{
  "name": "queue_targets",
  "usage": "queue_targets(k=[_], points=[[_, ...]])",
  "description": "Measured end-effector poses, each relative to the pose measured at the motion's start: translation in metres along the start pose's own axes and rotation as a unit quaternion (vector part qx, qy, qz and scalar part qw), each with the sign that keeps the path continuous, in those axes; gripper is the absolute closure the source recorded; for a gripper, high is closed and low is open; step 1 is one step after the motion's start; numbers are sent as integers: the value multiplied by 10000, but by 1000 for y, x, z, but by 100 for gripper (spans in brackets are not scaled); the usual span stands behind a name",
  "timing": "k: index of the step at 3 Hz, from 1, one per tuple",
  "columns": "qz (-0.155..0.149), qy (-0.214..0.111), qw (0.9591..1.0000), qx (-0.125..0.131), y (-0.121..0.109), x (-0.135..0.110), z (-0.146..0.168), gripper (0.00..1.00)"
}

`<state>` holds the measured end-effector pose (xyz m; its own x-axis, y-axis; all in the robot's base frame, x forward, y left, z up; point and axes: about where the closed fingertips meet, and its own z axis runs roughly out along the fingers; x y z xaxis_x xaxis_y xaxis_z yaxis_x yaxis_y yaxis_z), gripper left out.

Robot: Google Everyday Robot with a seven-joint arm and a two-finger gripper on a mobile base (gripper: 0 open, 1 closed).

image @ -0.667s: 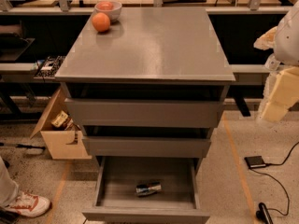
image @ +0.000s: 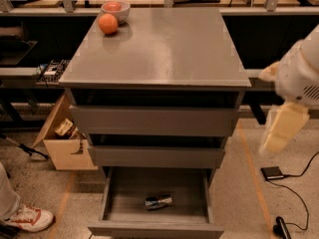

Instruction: Pick redbull can from bottom drawer and place on counter

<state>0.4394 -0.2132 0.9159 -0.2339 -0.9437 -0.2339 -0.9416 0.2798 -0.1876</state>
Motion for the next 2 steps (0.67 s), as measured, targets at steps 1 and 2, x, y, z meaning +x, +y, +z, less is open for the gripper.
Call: queue_targets(k=[1, 2], points=[[21, -310, 9988, -373, 21, 2, 76, 0], [104, -712, 9948, -720, 48, -6, 168, 0]])
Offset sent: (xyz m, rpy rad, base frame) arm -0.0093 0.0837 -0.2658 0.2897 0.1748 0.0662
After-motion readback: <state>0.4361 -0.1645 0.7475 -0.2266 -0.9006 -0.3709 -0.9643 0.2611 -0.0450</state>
